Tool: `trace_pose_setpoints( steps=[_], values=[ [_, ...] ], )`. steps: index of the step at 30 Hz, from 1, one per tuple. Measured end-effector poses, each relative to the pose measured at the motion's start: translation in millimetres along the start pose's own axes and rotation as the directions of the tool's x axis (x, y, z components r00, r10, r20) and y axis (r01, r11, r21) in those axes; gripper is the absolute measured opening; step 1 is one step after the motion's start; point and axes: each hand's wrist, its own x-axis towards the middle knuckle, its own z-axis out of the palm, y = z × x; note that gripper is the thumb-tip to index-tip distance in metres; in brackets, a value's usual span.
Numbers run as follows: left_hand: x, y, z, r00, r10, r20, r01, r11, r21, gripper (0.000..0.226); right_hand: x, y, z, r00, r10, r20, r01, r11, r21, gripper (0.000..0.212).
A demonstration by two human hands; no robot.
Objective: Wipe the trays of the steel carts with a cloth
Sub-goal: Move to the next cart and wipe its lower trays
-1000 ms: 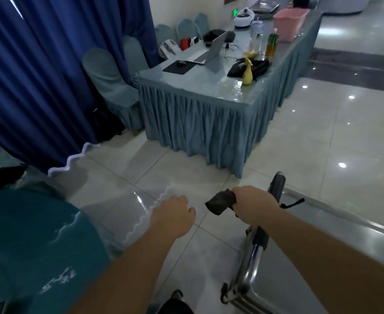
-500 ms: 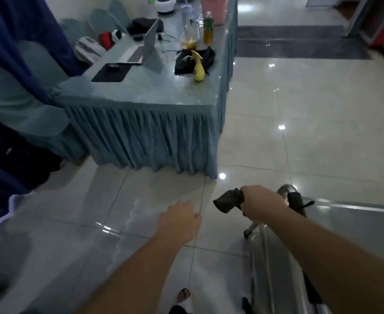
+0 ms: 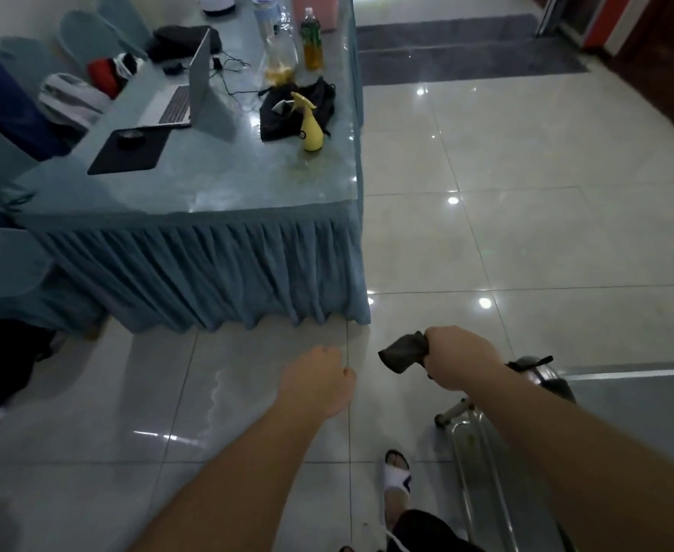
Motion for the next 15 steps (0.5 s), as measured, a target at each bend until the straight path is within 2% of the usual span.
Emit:
trace_pose_setpoints(
  steps=[4, 11, 15],
  values=[
    [57.3, 19.3, -22.3, 1.0, 0.005, 0.0, -0.005, 1.0, -0.013, 0.039, 58.8, 8.3, -27.2, 1.0, 0.023, 0.003, -0.023, 0.999, 0.039, 0.026],
    [162.2, 70.8, -99.9, 0.995, 0.041, -0.095, -0.032, 0.995, 0.093, 0.041, 163.2, 35.9, -106.1, 1.0, 0.025, 0.005, -0.025, 0.996, 0.091, 0.037],
    [220.5, 104.9, -132.8, 0.996, 0.063, -0.064, -0.057, 0.995, 0.088, 0.044, 207.7, 62.9, -139.5, 0.998, 0.055, -0.001, -0.054, 0.988, 0.146, 0.042]
  ],
)
